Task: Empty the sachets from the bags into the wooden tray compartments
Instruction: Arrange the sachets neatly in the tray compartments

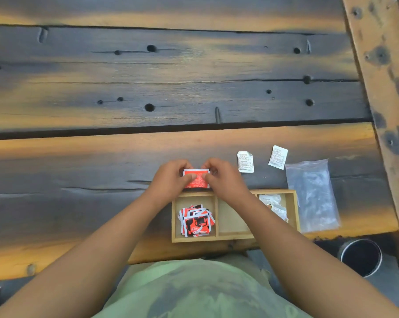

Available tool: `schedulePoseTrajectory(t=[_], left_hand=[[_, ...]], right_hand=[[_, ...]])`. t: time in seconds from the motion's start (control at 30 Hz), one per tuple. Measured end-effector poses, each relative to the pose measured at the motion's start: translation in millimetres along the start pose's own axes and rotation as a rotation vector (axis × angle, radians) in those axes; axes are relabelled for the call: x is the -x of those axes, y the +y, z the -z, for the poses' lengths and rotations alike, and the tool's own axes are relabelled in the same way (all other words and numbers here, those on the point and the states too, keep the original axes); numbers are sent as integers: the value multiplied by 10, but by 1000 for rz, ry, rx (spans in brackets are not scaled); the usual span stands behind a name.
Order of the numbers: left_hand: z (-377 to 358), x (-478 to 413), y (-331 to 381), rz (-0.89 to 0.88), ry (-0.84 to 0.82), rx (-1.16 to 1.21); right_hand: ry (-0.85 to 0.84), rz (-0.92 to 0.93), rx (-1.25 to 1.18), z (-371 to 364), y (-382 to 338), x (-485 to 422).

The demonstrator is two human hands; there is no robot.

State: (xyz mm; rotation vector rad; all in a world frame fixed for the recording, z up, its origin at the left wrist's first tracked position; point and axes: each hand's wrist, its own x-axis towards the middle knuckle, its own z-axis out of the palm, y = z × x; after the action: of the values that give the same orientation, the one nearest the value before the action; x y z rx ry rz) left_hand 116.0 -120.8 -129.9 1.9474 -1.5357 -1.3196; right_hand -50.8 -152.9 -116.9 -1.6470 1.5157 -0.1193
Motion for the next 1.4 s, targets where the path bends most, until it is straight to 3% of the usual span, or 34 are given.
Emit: schedulePoseTrajectory(t=[0.5, 0.97, 1.23, 1.4], left_hand=[[-365, 679, -140, 49, -127, -134], [-395, 711, -187, -133, -220, -459], [-313, 588, -165, -130, -298, -490], [-287, 459, -9, -82, -242, -521]], right_hand=[[-124, 5, 113, -278, 343, 712], [-185, 98, 369, -337, 299, 776], [-192, 13, 173, -231, 360, 717], [-107, -31, 29, 93, 624, 614]])
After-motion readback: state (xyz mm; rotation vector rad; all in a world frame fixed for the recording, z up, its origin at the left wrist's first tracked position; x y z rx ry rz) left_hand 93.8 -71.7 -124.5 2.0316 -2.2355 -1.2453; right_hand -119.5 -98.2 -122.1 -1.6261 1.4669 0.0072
